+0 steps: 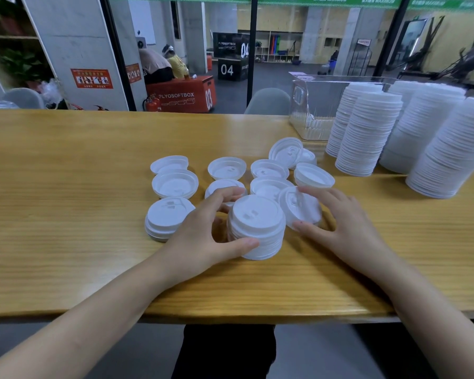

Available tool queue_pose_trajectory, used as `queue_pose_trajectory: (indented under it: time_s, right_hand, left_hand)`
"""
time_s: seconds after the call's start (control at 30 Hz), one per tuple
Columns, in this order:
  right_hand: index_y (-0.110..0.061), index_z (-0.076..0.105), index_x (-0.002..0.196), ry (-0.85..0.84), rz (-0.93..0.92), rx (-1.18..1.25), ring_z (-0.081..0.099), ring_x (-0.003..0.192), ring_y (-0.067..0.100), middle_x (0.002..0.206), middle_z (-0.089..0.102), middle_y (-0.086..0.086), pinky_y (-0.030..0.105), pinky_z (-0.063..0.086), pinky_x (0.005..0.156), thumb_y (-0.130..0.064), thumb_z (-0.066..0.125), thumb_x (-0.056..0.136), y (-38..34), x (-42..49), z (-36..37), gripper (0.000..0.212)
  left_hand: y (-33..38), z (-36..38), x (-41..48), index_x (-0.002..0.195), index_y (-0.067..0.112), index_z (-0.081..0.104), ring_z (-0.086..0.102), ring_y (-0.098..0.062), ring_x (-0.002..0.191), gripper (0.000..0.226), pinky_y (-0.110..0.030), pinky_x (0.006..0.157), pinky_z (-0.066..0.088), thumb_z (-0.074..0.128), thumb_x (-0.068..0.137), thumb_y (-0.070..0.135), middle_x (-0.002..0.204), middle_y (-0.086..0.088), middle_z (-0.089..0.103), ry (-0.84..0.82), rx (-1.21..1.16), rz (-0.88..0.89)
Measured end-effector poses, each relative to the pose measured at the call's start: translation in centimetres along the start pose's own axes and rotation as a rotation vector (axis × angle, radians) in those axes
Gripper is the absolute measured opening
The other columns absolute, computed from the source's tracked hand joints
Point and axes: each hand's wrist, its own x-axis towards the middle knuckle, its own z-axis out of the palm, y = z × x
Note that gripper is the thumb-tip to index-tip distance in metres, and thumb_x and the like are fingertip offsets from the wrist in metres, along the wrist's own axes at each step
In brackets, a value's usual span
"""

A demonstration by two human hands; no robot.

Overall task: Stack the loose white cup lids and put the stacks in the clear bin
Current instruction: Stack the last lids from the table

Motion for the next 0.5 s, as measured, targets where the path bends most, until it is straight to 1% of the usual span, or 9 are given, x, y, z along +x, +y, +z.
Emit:
queue_pose_trajectory:
  time_s: [0.1, 0.13, 0.2, 0.23, 0.27, 0.33, 0.37, 0.43, 0.5]
  right_hand:
    - [-0.05, 0.05, 0.131, 0.009, 0.004, 0.047, 0.047, 0.121, 0.016, 0.131, 0.052, -0.022, 0.05, 0.034, 0.105, -0.075, 0.048, 0.073, 0.2, 0.1, 0.0, 0.064]
    - [-0.05, 0.052, 0.128, 0.017, -0.005, 0.053, 0.048, 0.119, 0.015, 0.129, 0.052, -0.023, 0.05, 0.035, 0.104, -0.075, 0.049, 0.073, 0.2, 0.2, 0.0, 0.061]
    - [-0.049, 0.056, 0.122, 0.061, -0.019, 0.084, 0.05, 0.115, 0.014, 0.125, 0.054, -0.027, 0.05, 0.037, 0.102, -0.066, 0.062, 0.077, 0.0, 0.2, 0.0, 0.049]
    - [-0.048, 0.057, 0.119, 0.09, -0.02, 0.123, 0.05, 0.113, 0.013, 0.122, 0.055, -0.028, 0.047, 0.038, 0.103, -0.06, 0.068, 0.079, -0.1, 0.2, -0.1, 0.043]
    - [-0.046, 0.059, 0.116, 0.114, -0.017, 0.175, 0.051, 0.113, 0.01, 0.119, 0.056, -0.031, 0.039, 0.039, 0.104, -0.056, 0.071, 0.079, -0.3, 0.2, -0.2, 0.039]
    - [-0.042, 0.062, 0.114, 0.134, -0.02, 0.29, 0.053, 0.113, 0.005, 0.117, 0.06, -0.029, 0.014, 0.036, 0.098, -0.057, 0.068, 0.075, -1.1, 0.1, -0.7, 0.043]
    - [-0.04, 0.063, 0.114, 0.128, -0.036, 0.338, 0.054, 0.114, 0.003, 0.117, 0.062, -0.026, 0.007, 0.034, 0.093, -0.058, 0.066, 0.073, -1.6, 0.2, -0.9, 0.045]
    - [-0.038, 0.065, 0.114, 0.077, -0.086, 0.4, 0.055, 0.116, 0.003, 0.119, 0.064, -0.022, 0.005, 0.034, 0.092, -0.059, 0.065, 0.072, -2.7, 0.2, -1.2, 0.047]
    - [-0.036, 0.067, 0.112, 0.001, -0.151, 0.392, 0.053, 0.119, 0.003, 0.12, 0.064, -0.023, 0.006, 0.033, 0.095, -0.057, 0.068, 0.072, -3.7, 0.3, -1.1, 0.045]
  left_hand:
    - [0.0, 0.0, 0.0, 0.133, 0.037, 0.045, 0.046, 0.01, 0.119, 0.073, -0.006, 0.091, 0.038, 0.077, 0.068, 0.044, 0.132, 0.027, 0.051, -0.002, -0.001, 0.001]
    - [0.0, 0.0, 0.0, 0.133, 0.037, 0.045, 0.046, 0.01, 0.12, 0.073, -0.006, 0.092, 0.038, 0.077, 0.068, 0.044, 0.131, 0.027, 0.051, -0.004, -0.003, 0.0]
    - [-0.1, 0.0, 0.1, 0.134, 0.036, 0.045, 0.046, 0.01, 0.12, 0.073, -0.006, 0.091, 0.038, 0.077, 0.069, 0.044, 0.132, 0.027, 0.051, -0.007, -0.005, 0.002]
    - [-0.1, 0.0, 0.1, 0.134, 0.036, 0.045, 0.046, 0.009, 0.12, 0.074, -0.006, 0.091, 0.038, 0.077, 0.068, 0.044, 0.132, 0.027, 0.051, -0.008, -0.003, 0.002]
    - [-0.2, 0.0, 0.1, 0.135, 0.036, 0.045, 0.046, 0.009, 0.121, 0.074, -0.005, 0.091, 0.038, 0.077, 0.068, 0.045, 0.132, 0.026, 0.051, -0.008, -0.002, 0.002]
    - [-0.2, 0.0, 0.1, 0.134, 0.038, 0.044, 0.046, 0.008, 0.122, 0.076, -0.007, 0.092, 0.038, 0.078, 0.068, 0.047, 0.133, 0.027, 0.05, -0.011, -0.003, 0.0]
    - [-0.3, 0.0, 0.1, 0.134, 0.04, 0.043, 0.045, 0.008, 0.123, 0.077, -0.007, 0.093, 0.038, 0.078, 0.066, 0.05, 0.133, 0.027, 0.05, -0.013, -0.001, 0.0]
    - [-0.3, 0.0, 0.1, 0.134, 0.043, 0.041, 0.045, 0.008, 0.123, 0.079, -0.008, 0.094, 0.038, 0.078, 0.064, 0.053, 0.134, 0.028, 0.049, -0.011, -0.003, 0.0]
    - [-0.3, 0.0, 0.0, 0.134, 0.044, 0.039, 0.046, 0.007, 0.123, 0.081, -0.007, 0.094, 0.038, 0.079, 0.064, 0.05, 0.131, 0.029, 0.05, 0.0, -0.015, -0.002]
